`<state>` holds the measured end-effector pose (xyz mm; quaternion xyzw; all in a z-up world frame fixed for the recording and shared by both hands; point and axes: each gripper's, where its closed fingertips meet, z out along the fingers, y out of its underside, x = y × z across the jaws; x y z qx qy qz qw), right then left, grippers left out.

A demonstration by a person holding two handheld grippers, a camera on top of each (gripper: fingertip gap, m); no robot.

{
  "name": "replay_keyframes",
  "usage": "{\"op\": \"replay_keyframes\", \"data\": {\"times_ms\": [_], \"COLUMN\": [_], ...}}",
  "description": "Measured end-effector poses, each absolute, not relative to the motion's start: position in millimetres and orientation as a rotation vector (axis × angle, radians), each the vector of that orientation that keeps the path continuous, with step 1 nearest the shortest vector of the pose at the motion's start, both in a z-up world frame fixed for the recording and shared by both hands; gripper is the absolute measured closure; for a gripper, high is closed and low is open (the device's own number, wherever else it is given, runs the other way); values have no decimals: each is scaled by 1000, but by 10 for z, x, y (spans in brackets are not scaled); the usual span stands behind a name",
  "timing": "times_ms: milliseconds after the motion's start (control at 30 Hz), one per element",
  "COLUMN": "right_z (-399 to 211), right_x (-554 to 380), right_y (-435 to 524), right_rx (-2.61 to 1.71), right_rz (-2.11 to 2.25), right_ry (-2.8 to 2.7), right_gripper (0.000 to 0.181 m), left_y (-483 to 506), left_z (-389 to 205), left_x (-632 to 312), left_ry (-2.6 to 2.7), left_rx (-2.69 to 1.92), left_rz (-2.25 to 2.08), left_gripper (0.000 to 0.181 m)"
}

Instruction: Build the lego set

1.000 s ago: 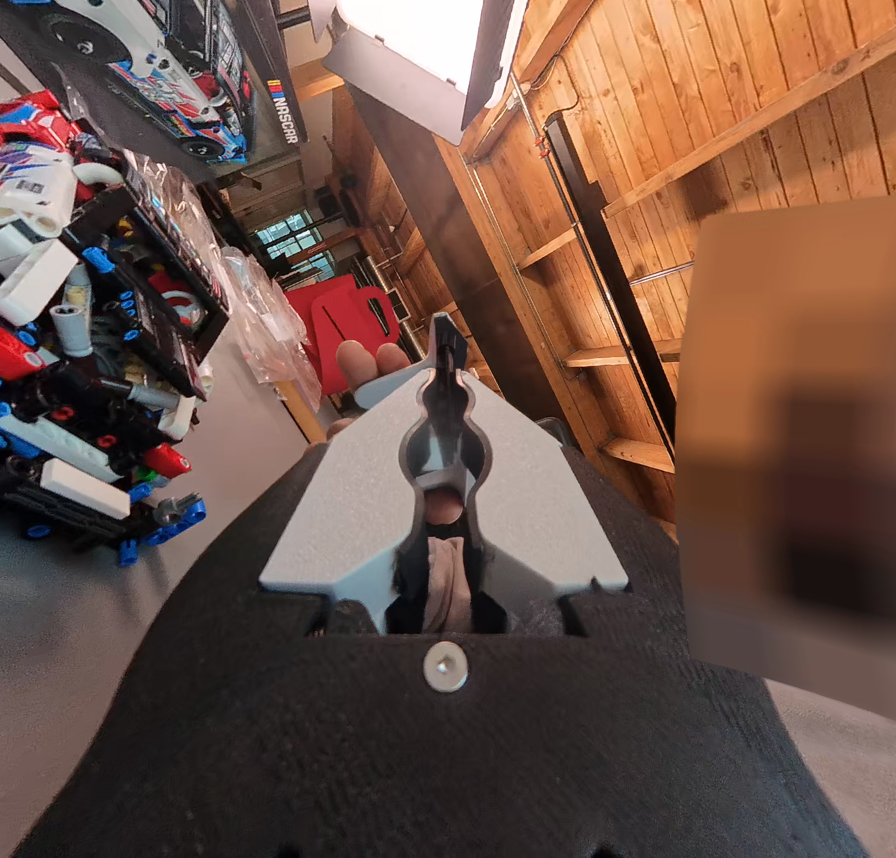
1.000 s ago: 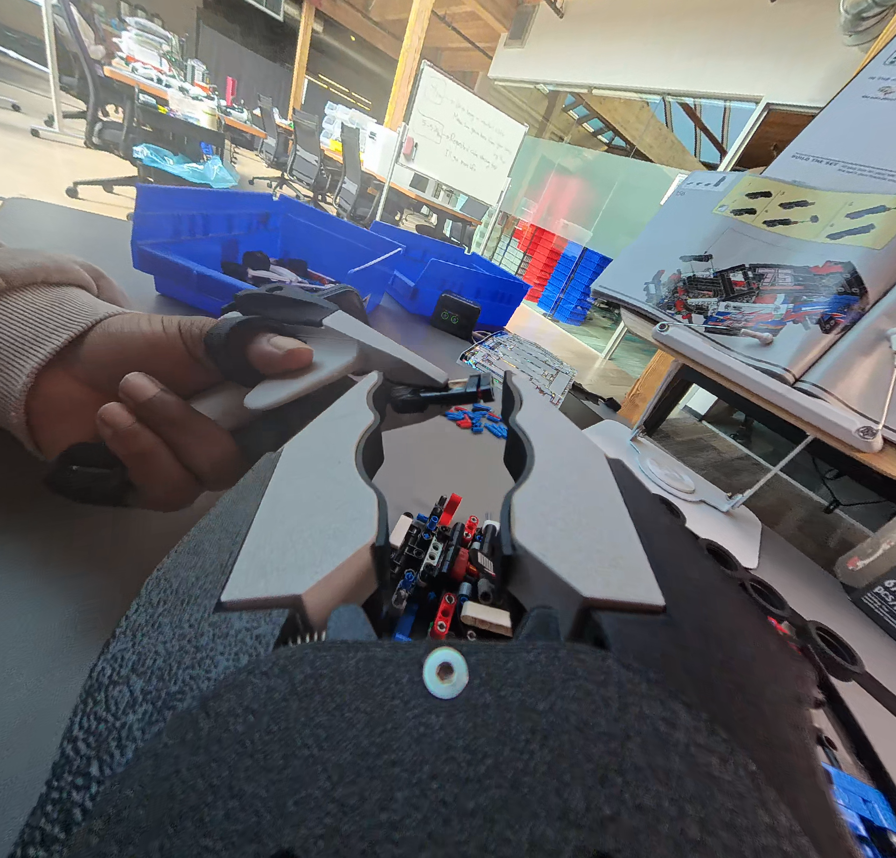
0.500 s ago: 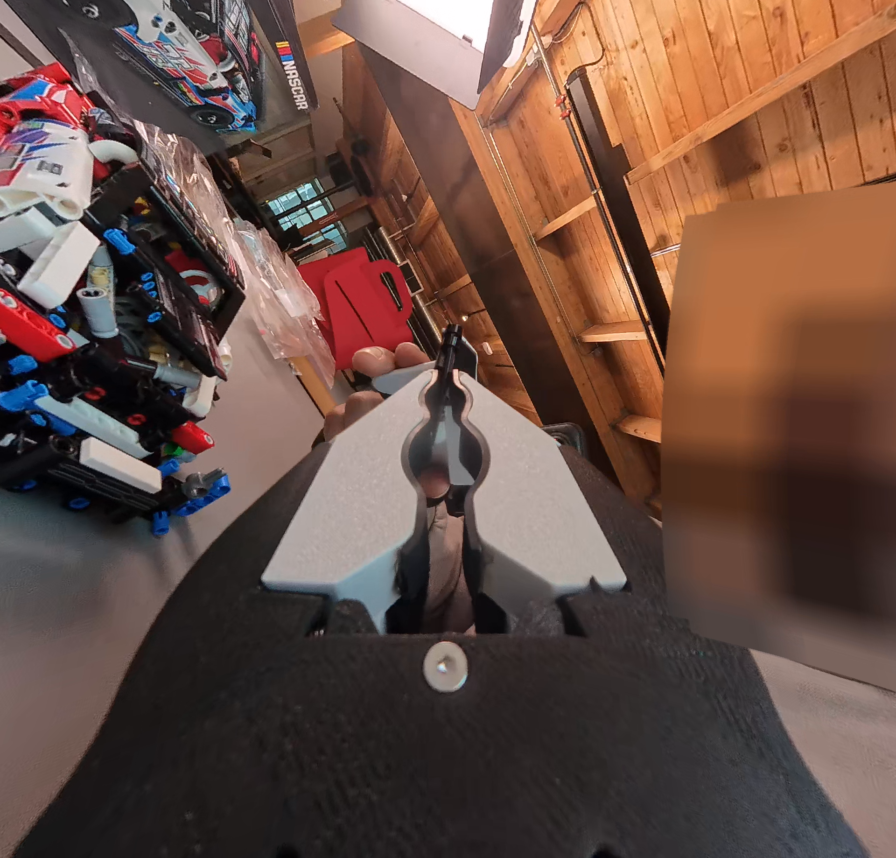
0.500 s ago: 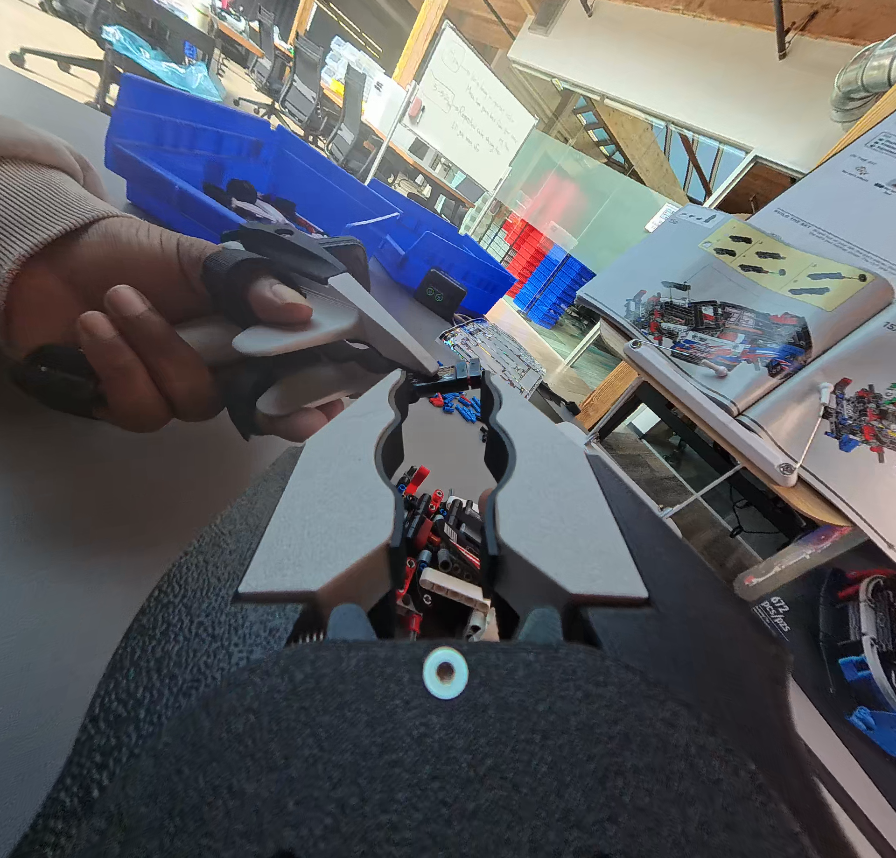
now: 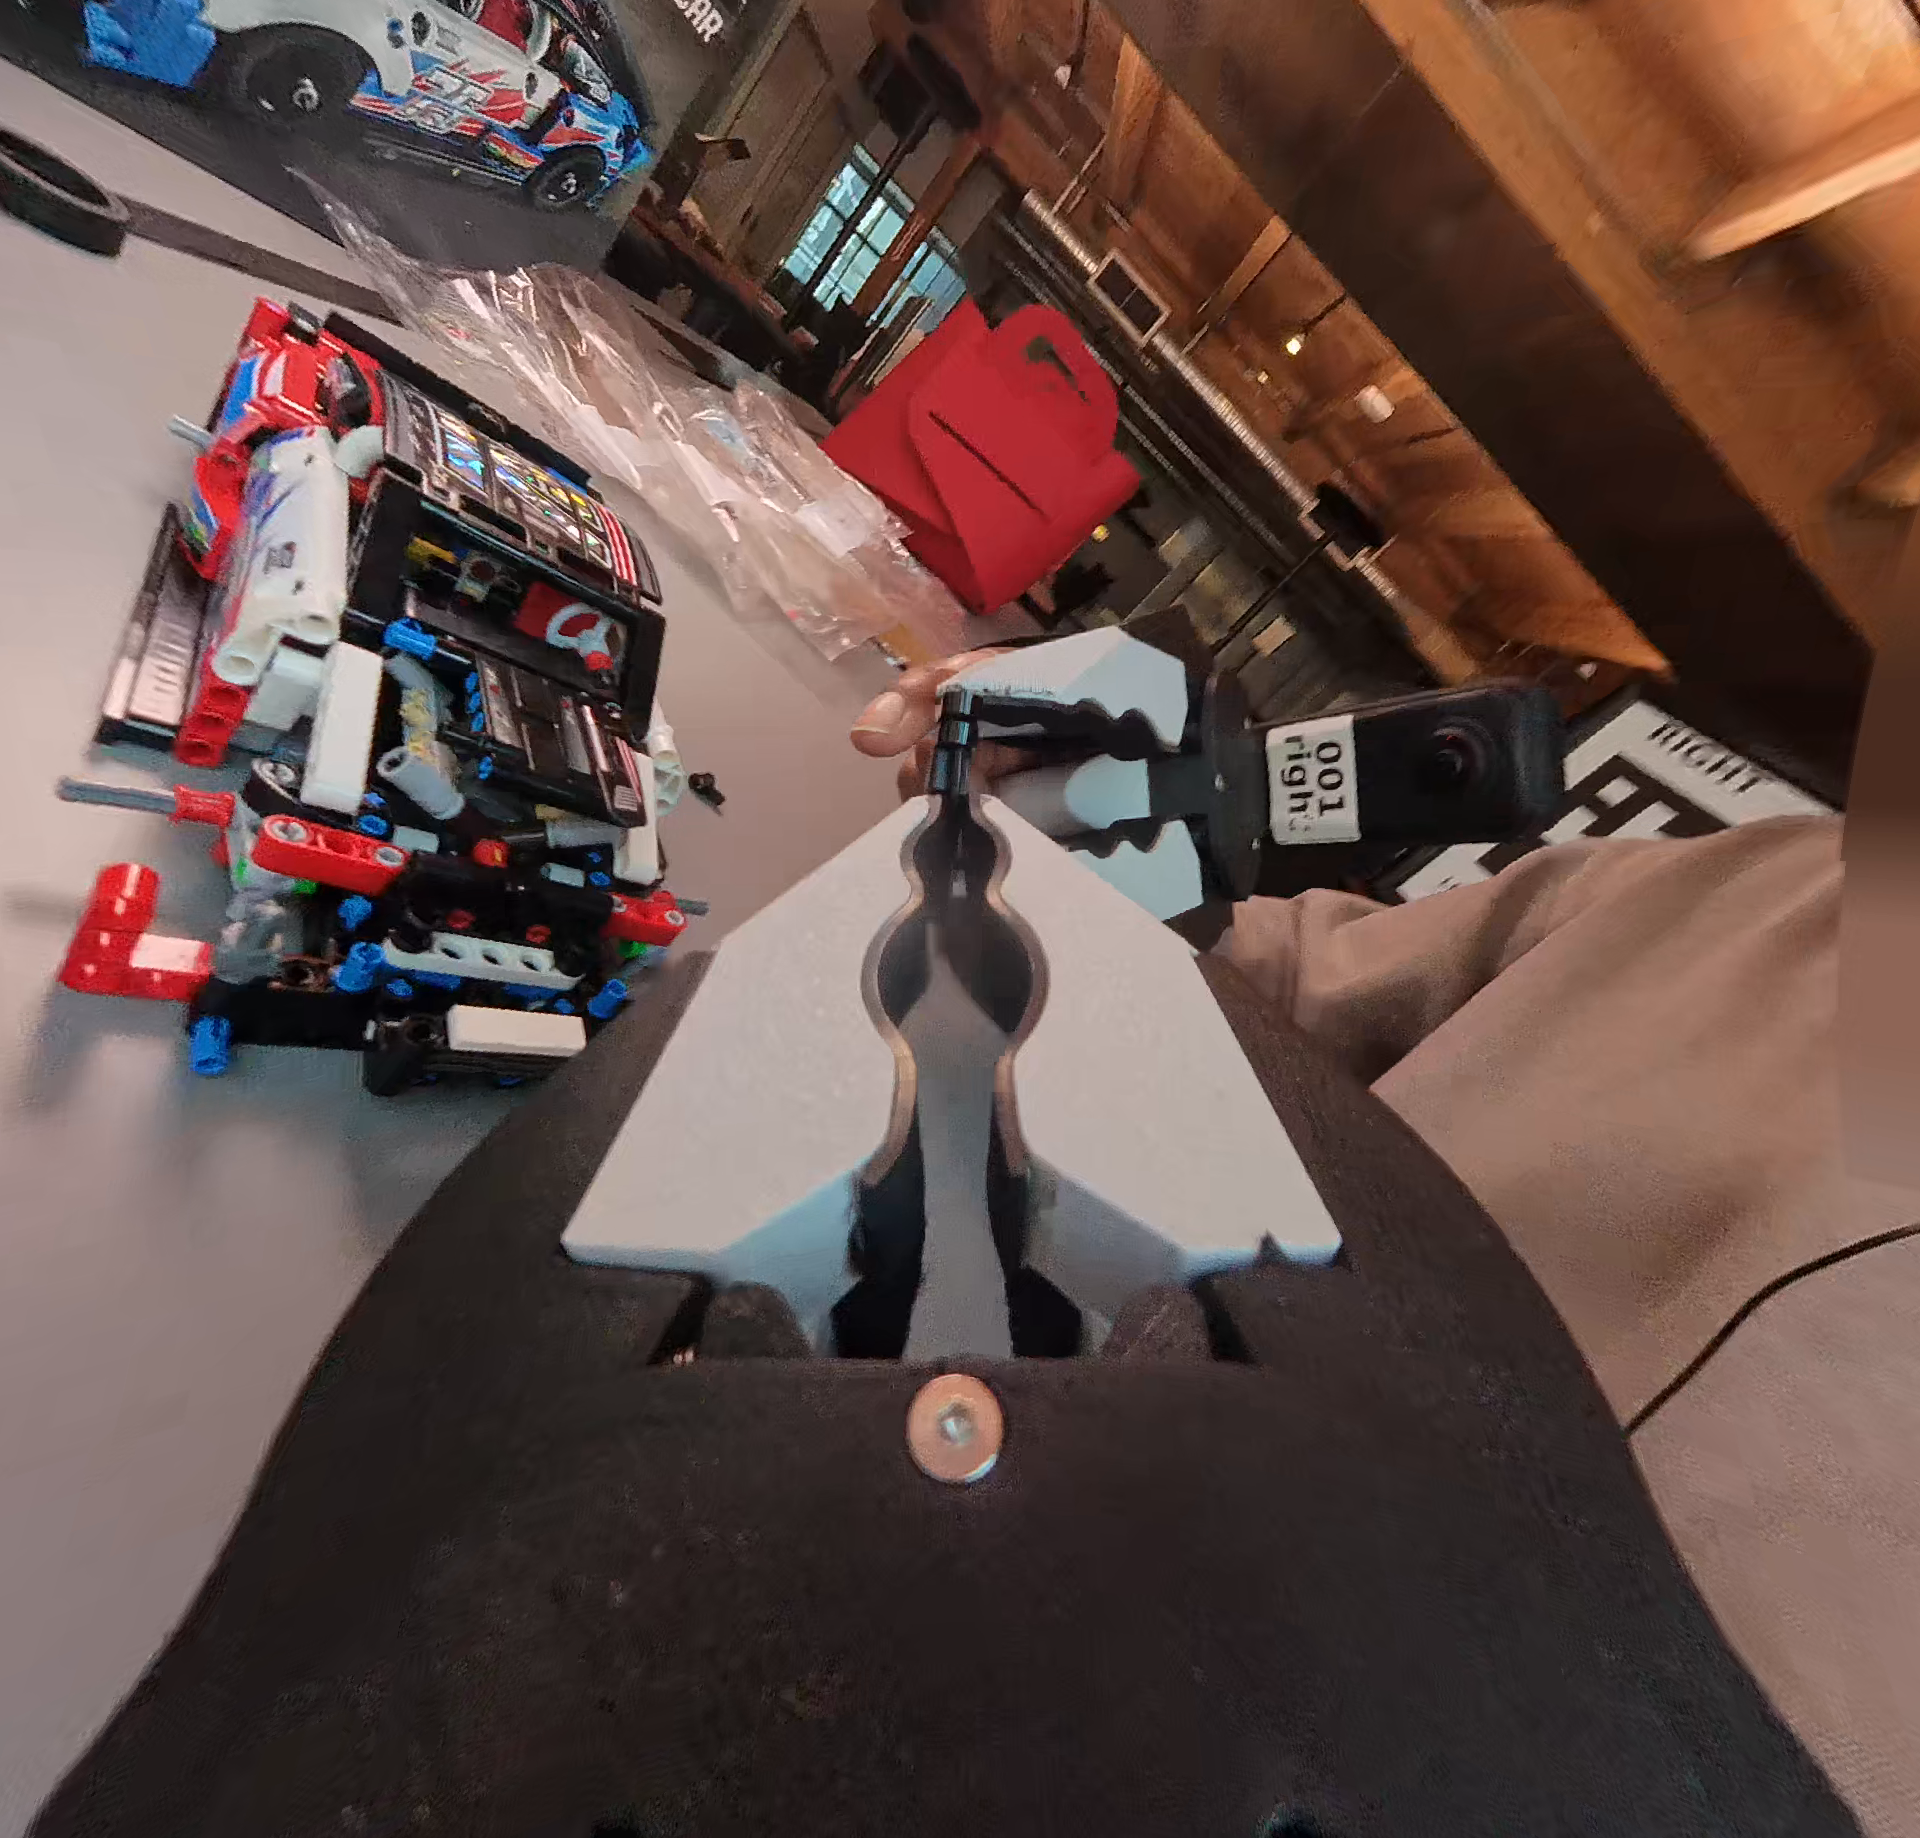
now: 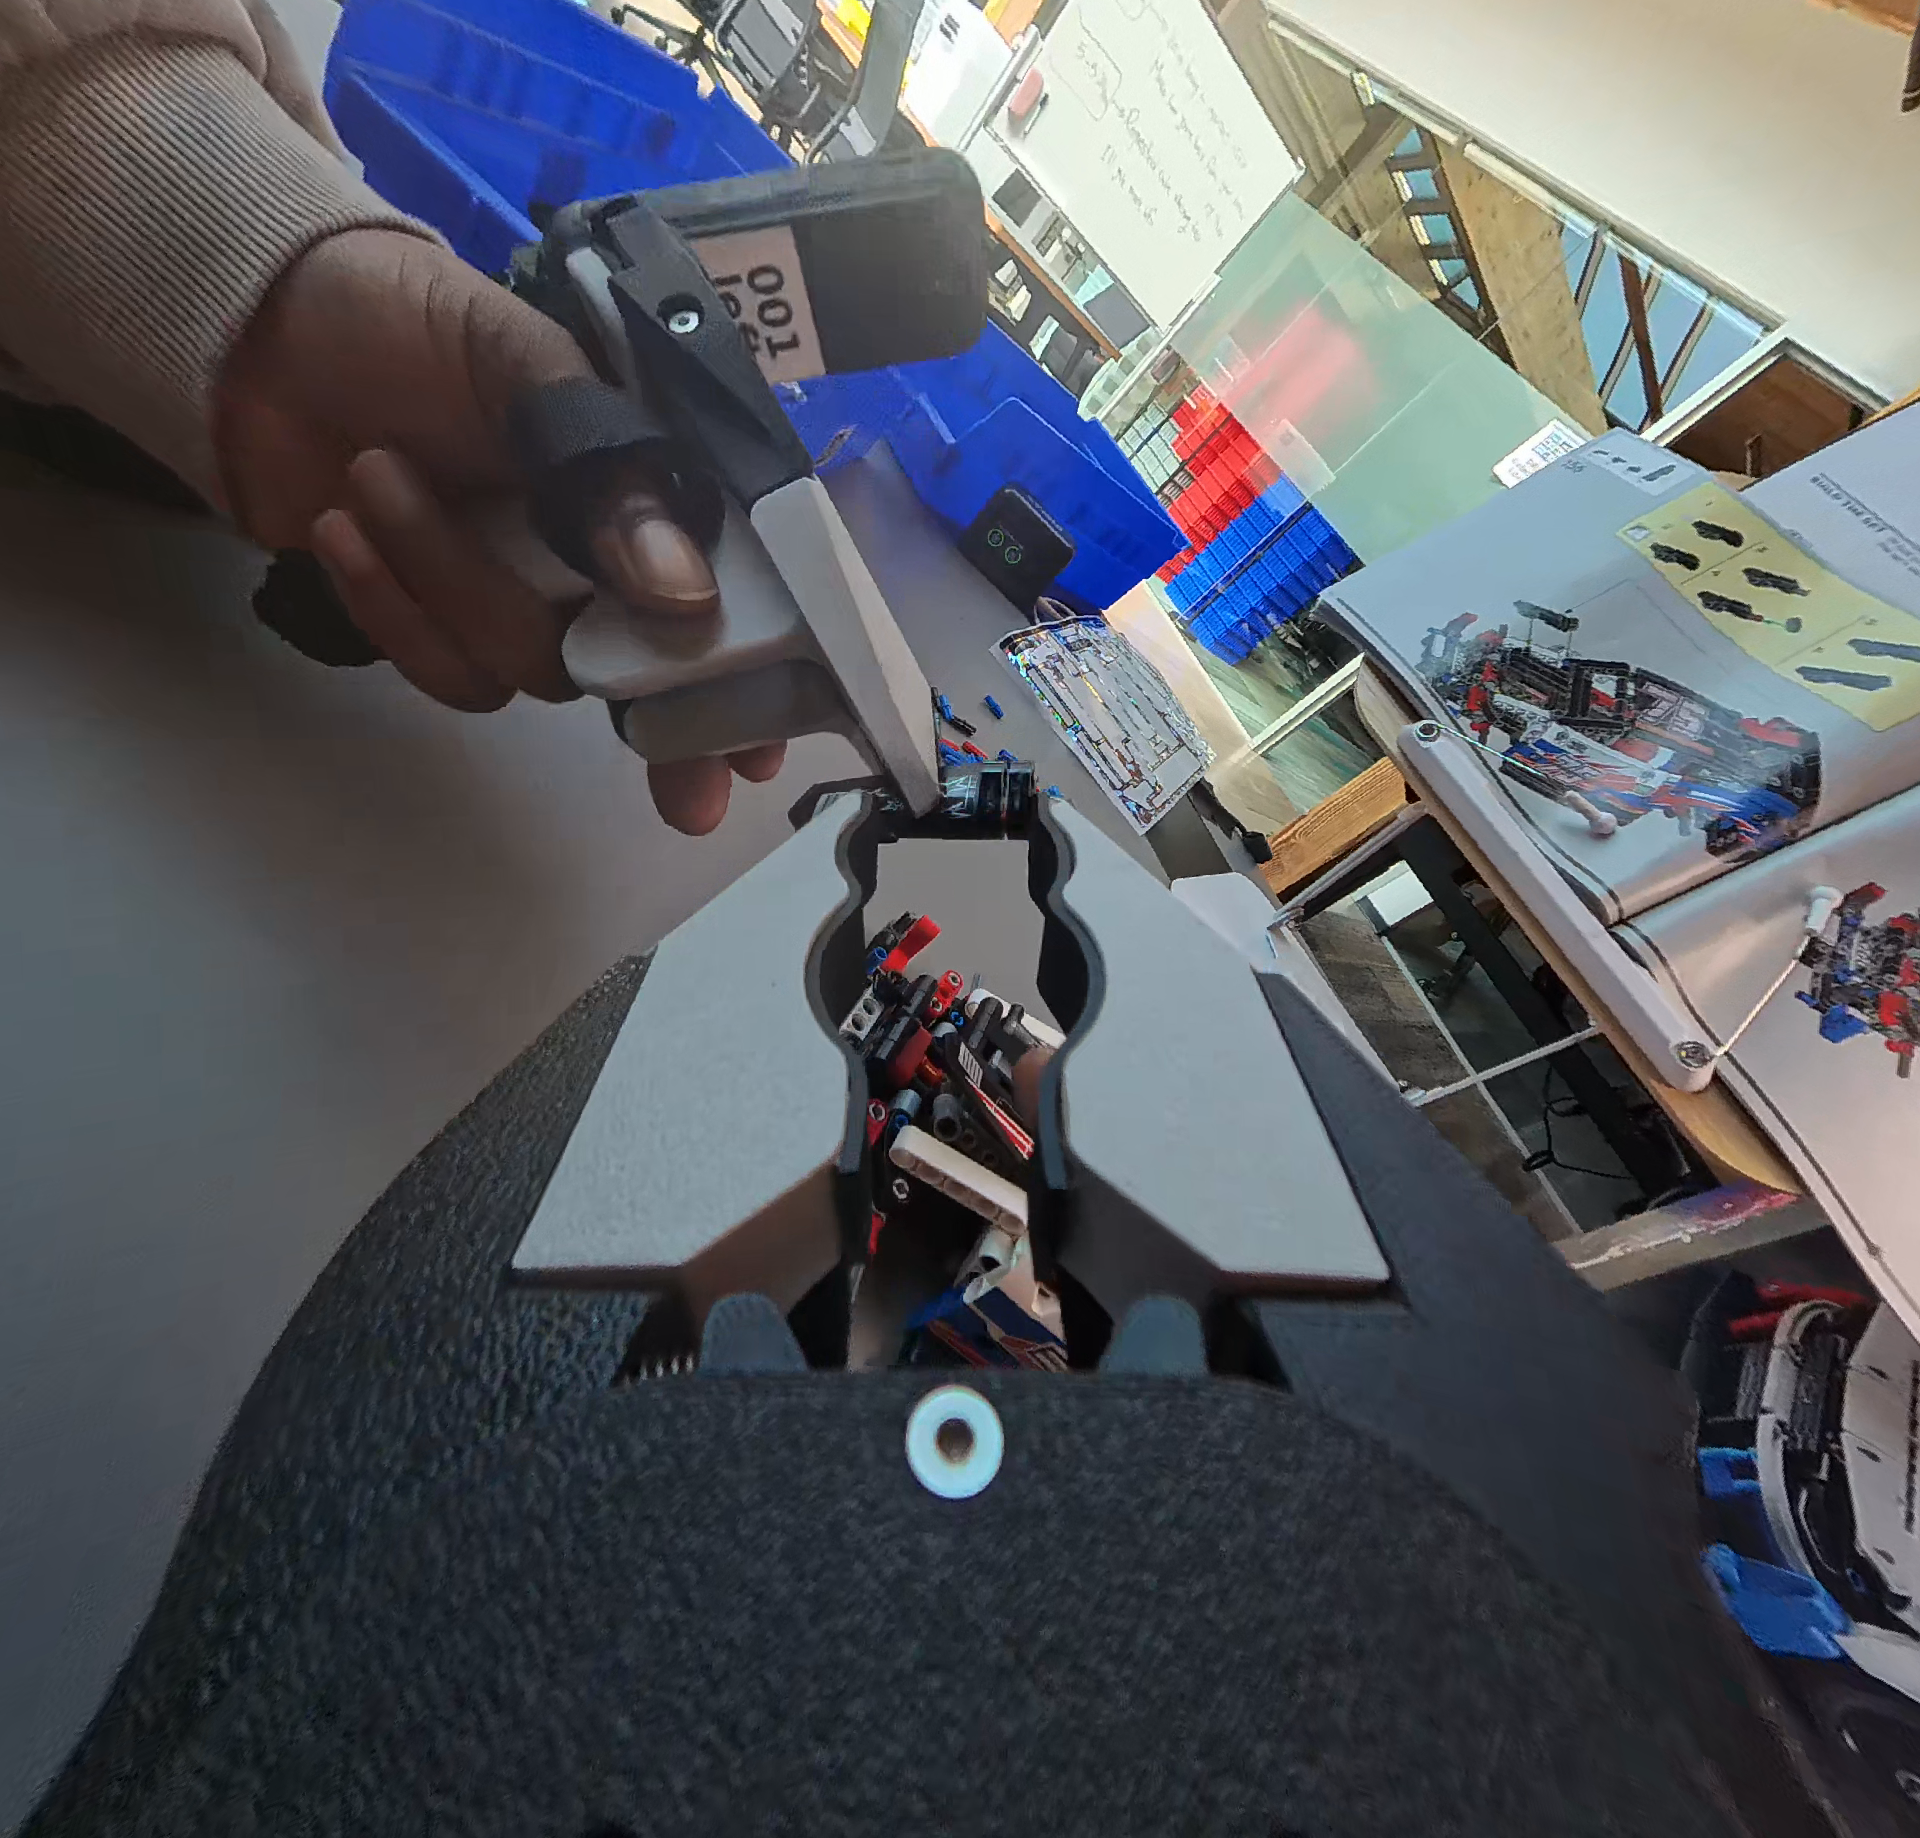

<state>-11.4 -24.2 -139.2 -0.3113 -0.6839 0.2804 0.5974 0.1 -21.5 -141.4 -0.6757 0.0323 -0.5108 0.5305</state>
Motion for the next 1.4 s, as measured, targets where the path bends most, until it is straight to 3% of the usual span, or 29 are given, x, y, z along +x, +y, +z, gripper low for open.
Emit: {"op": "replay_keyframes", "data": {"times_ms": [400, 667, 1200, 1400], "right_z": [-1536, -1164, -1391, -1300], "right_x": [-106, -3, 123, 147], "right_y": [-283, -241, -405, -409], "right_rx": [-703, -829, -892, -931], "right_rz": [558, 1034, 1264, 1414], "right_ry": [-1651, -1464, -1661, -1610], "right_gripper": [156, 141, 172, 175], "left_y": [-237, -264, -382, -408], "left_z": [-1565, -1329, -1506, -1364], "left_x": [28, 25, 254, 211], "left_ry": [186, 415, 697, 618], "left_rx": [-1725, -1562, -1586, -1539], "left_rz": [-1054, -822, -600, -718], "left_gripper": [181, 181, 181, 180]}}
